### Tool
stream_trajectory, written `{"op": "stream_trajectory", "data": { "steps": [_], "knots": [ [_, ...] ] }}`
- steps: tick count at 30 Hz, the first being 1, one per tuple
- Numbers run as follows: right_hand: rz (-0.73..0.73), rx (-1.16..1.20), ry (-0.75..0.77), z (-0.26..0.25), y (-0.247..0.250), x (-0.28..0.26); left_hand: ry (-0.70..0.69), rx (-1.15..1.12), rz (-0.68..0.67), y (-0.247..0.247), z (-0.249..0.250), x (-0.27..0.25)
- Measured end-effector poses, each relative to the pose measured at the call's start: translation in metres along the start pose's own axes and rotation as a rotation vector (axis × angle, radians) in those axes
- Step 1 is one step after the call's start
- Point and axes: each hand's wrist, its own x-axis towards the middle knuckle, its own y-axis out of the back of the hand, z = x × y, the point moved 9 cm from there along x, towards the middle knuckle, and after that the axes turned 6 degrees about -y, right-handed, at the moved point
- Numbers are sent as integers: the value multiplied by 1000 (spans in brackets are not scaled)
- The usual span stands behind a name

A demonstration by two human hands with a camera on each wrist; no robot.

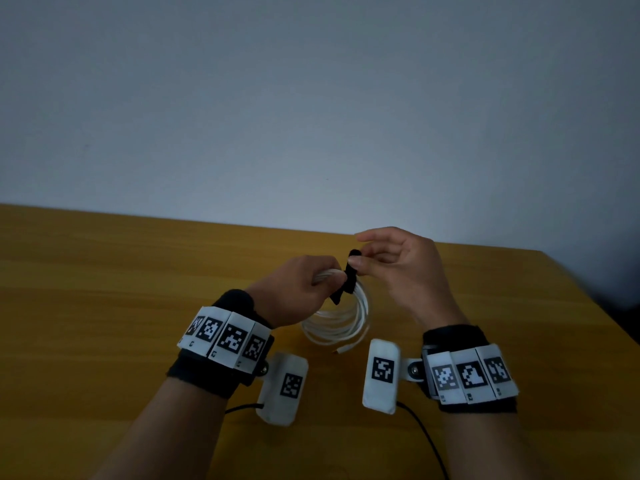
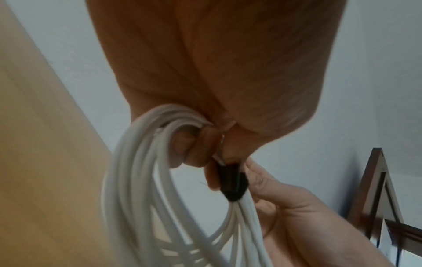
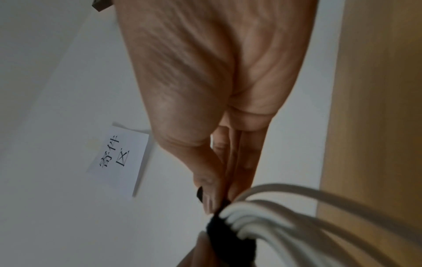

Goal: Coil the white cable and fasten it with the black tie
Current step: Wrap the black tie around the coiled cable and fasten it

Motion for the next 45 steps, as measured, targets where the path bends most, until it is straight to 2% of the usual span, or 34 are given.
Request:
{"op": "stream_trajectory", "data": {
  "steps": [4, 11, 16, 22, 28, 37, 42, 45],
  "knots": [
    [-34, -50, 71, -16, -6, -5, 20, 48, 31, 4, -3, 1],
    [-182, -194, 132, -21, -22, -13, 75, 41, 74, 11, -4, -1],
    [-133, -247, 174, -25, -21, -14, 117, -44, 98, 11, -4, 0],
    [-96, -168, 194, -24, -17, -11, 105, -24, 130, 17, -1, -1],
    [-173, -229, 48, -9, -19, -8, 66, 0, 140, 18, 7, -1],
    [-99, -342, 102, -18, -18, -10, 51, 67, 152, 15, 8, 2],
    [-119, -264, 71, -16, -21, -8, 59, 48, 170, 20, 4, 0],
    [-179, -280, 8, -7, -25, -8, 80, 22, 173, 20, 2, 0]
  ]
}}
